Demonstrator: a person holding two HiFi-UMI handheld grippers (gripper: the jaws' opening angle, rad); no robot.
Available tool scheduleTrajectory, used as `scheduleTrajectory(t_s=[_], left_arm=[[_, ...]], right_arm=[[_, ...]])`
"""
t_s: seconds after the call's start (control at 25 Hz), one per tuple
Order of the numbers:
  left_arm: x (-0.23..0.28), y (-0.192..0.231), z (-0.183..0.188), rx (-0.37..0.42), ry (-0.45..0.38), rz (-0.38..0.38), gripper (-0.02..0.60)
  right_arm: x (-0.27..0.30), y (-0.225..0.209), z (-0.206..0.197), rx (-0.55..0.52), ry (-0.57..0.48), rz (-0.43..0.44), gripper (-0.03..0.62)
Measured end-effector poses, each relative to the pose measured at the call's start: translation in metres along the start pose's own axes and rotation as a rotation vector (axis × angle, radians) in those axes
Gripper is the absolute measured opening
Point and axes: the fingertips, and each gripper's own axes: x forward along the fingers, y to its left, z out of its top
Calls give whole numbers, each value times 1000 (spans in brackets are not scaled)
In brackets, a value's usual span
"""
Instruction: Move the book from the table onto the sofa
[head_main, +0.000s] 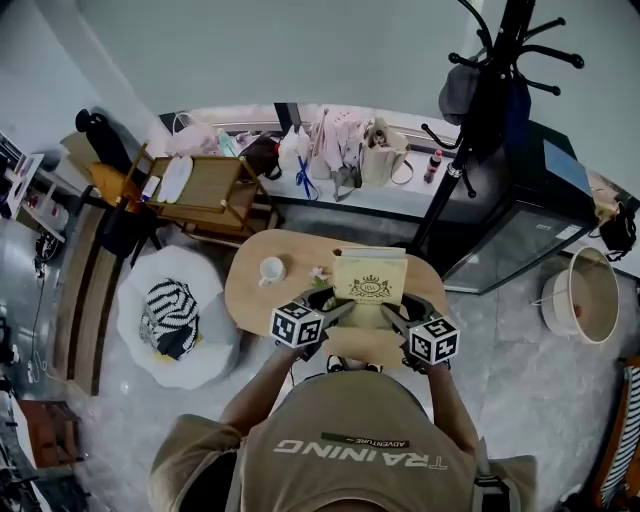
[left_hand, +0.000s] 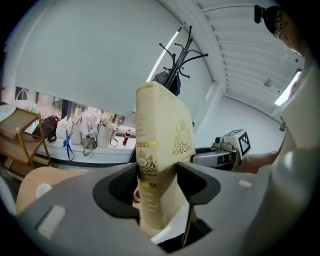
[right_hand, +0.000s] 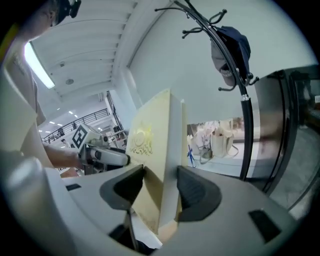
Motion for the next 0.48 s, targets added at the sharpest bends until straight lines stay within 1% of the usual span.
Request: scheduleTrajectory(t_s=[0.32, 0.48], left_arm=[[-29, -10, 56, 142, -113, 11, 247], [-43, -17, 80, 226, -157, 44, 247]], right_arm=[[-9, 20, 58, -111, -114, 6, 215], [-12, 28, 81, -155, -156, 24, 213]])
